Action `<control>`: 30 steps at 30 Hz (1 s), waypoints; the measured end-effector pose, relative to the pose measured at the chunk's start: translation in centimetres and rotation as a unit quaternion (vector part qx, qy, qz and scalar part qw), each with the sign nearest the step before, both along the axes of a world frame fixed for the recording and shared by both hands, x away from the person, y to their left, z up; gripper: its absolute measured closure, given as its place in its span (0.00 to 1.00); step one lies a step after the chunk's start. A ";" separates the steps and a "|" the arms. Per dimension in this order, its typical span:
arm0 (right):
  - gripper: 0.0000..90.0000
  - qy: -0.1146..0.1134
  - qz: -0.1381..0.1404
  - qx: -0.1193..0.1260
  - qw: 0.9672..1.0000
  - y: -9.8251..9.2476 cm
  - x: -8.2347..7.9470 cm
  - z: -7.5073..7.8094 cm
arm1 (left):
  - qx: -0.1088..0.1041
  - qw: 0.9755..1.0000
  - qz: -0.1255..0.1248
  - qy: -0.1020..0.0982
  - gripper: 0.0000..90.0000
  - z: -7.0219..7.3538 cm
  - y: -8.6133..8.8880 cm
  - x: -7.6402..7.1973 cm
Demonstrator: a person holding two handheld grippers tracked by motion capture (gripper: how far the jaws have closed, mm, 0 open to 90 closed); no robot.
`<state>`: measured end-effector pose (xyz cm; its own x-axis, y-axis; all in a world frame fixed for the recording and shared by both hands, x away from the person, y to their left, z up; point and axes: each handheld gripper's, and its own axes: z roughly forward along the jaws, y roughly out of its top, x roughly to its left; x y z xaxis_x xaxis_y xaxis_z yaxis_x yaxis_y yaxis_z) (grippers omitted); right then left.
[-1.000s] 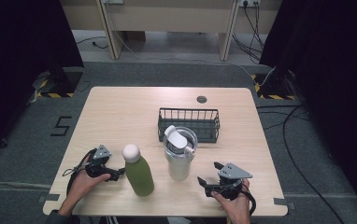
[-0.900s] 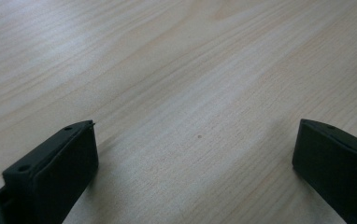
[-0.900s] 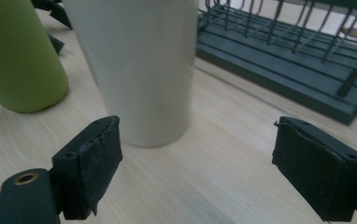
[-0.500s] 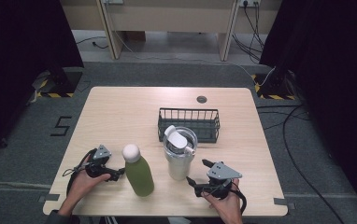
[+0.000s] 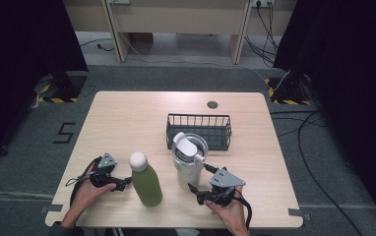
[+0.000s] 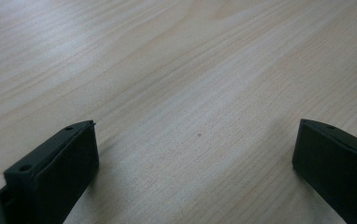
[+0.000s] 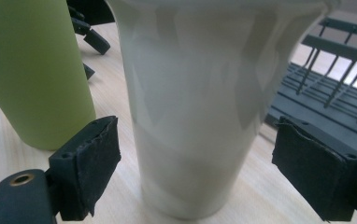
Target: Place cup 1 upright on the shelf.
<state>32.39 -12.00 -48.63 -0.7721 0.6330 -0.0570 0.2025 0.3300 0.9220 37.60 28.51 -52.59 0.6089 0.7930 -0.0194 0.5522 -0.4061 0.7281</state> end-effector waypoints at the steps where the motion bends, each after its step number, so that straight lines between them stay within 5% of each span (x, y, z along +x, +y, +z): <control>1: 0.17 -0.003 0.001 0.000 1.000 0.1 0.1 0.0 | 0.000 1.000 0.001 0.000 0.00 0.0 0.0 0.0; 30: 0.08 -0.044 -0.001 0.039 0.998 3.0 2.5 -1.4 | -0.001 1.000 0.001 0.001 0.00 0.0 0.3 -0.4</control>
<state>34.93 -9.00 -50.03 -0.7646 0.6402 -0.0743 0.1209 0.2557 0.9592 37.19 28.78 -52.60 0.6073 0.7942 -0.0223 0.5543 -0.4035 0.7280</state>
